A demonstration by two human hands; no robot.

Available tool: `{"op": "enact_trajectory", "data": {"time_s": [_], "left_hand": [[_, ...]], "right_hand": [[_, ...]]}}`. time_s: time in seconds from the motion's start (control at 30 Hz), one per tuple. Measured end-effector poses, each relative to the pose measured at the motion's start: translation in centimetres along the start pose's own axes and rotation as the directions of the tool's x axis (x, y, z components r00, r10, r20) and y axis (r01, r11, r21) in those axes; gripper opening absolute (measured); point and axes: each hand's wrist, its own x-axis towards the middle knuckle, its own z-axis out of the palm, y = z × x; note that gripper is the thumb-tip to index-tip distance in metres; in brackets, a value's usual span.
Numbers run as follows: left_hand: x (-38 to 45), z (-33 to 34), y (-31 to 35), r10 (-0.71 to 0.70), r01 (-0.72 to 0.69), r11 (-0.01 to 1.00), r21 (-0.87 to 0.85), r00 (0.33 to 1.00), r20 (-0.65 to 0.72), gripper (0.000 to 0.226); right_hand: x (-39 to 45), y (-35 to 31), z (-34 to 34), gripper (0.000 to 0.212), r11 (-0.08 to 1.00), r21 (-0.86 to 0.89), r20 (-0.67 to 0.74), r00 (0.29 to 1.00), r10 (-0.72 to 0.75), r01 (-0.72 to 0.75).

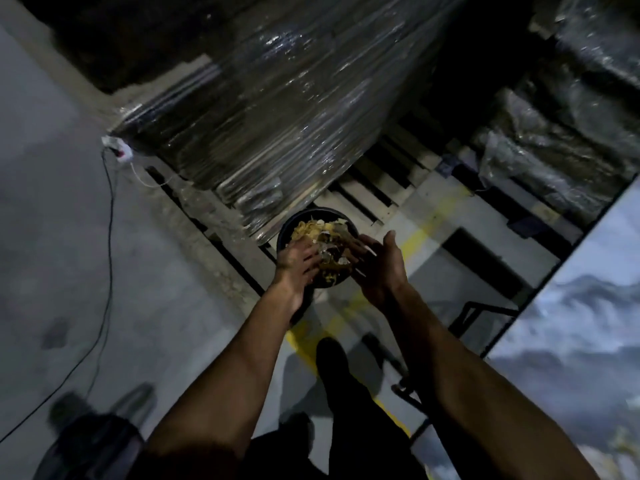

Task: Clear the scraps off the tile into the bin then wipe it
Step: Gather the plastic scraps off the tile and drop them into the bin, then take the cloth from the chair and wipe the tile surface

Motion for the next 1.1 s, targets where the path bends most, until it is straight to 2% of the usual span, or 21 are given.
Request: {"op": "enact_trajectory", "data": {"time_s": [0.13, 0.2, 0.27, 0.33, 0.4, 0.57, 0.63, 0.73, 0.83, 1.0, 1.1], "left_hand": [[-6.0, -0.4, -1.4, 0.133, -0.144, 0.98, 0.14, 0.987, 0.084, 0.024], [-9.2, -0.9, -2.6, 0.192, -0.217, 0.953, 0.212, 0.972, 0.133, 0.028], [-12.0, -1.6, -3.8, 0.23, -0.274, 0.926, 0.258, 0.955, 0.188, 0.028], [-14.8, -2.6, -5.3, 0.25, -0.327, 0.898, 0.295, 0.93, 0.271, 0.019], [-17.3, -3.5, -6.8, 0.258, -0.374, 0.862, 0.342, 0.905, 0.339, 0.022], [-21.0, -5.3, -12.0, 0.221, -0.455, 0.743, 0.49, 0.859, 0.462, 0.014], [-21.7, -5.7, -14.5, 0.2, -0.521, 0.644, 0.56, 0.821, 0.534, 0.016], [-23.2, -6.0, -18.4, 0.109, -0.601, 0.505, 0.62, 0.756, 0.645, 0.011], [-24.1, -5.8, -22.5, 0.007, -0.619, 0.396, 0.679, 0.741, 0.672, 0.011], [-27.3, -3.7, -29.0, -0.166, -0.641, 0.239, 0.73, 0.714, 0.681, 0.021], [-30.2, -1.7, -33.5, -0.234, -0.66, 0.173, 0.731, 0.694, 0.681, 0.015]], "right_hand": [[-6.7, 1.7, -1.1, 0.062, 0.988, -0.083, -0.034, 0.99, -0.134, 0.131], [-10.3, 3.4, -2.1, 0.059, 0.956, -0.16, -0.042, 0.966, -0.256, 0.247], [-13.9, 5.2, -3.0, 0.061, 0.925, -0.235, -0.043, 0.947, -0.317, 0.299], [-17.4, 7.3, -4.2, 0.066, 0.91, -0.255, -0.079, 0.931, -0.357, 0.327], [-21.0, 9.1, -5.1, 0.064, 0.884, -0.288, -0.123, 0.902, -0.414, 0.367], [-29.0, 14.1, -7.9, 0.042, 0.804, -0.409, -0.2, 0.817, -0.54, 0.432], [-31.0, 16.6, -9.9, 0.036, 0.778, -0.492, -0.226, 0.806, -0.547, 0.39], [-33.6, 20.8, -14.2, 0.04, 0.75, -0.592, -0.298, 0.784, -0.544, 0.295], [-36.0, 24.7, -19.0, 0.039, 0.702, -0.696, -0.351, 0.782, -0.516, 0.151], [-40.6, 30.6, -27.0, 0.065, 0.739, -0.671, -0.507, 0.762, -0.403, -0.055], [-43.4, 33.7, -31.7, 0.057, 0.779, -0.624, -0.568, 0.722, -0.396, -0.064]]}}
